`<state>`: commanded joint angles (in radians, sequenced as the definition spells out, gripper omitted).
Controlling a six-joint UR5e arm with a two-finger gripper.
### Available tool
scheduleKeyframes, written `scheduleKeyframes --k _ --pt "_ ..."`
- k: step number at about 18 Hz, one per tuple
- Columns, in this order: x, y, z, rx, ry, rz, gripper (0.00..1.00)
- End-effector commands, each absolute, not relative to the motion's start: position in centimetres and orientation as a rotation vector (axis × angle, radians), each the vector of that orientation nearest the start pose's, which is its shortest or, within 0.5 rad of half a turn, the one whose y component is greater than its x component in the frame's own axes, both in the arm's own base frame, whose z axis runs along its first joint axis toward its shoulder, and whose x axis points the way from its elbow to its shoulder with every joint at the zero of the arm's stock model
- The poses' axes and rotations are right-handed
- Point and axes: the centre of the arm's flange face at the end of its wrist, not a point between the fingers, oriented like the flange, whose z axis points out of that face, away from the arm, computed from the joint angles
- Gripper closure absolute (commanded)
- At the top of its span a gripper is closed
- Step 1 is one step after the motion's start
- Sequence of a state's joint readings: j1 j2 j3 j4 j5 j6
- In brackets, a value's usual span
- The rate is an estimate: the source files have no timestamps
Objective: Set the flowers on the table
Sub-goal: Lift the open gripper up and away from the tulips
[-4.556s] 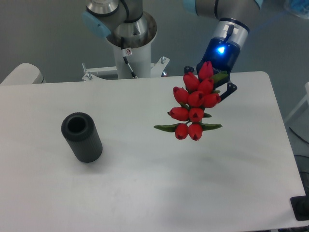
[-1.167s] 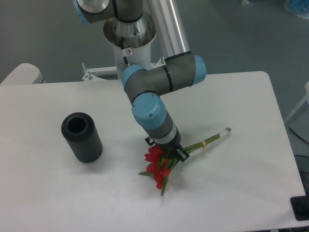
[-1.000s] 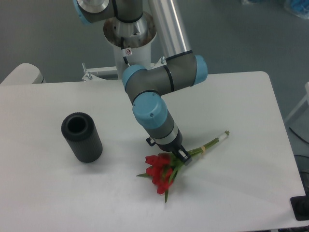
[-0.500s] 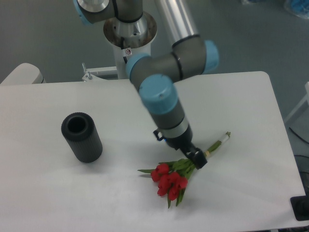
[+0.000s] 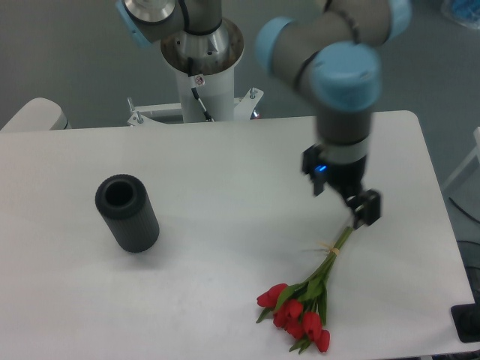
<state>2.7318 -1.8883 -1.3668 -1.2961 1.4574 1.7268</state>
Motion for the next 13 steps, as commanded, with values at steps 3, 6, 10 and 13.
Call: scheduleKeyframes --k 3,6,10,13 --pt "-54.7 35.4 43.7 -2.825 0.917 0.195 0.02" --pt "-55.8 33.7 43.3 -2.795 0.949 0.19 0.02" --pt "-56.3 32.7 43.1 -2.783 0.978 0.191 0.02" --pt "-56.5 32.4 43.1 -2.785 0.972 0.194 0.02"
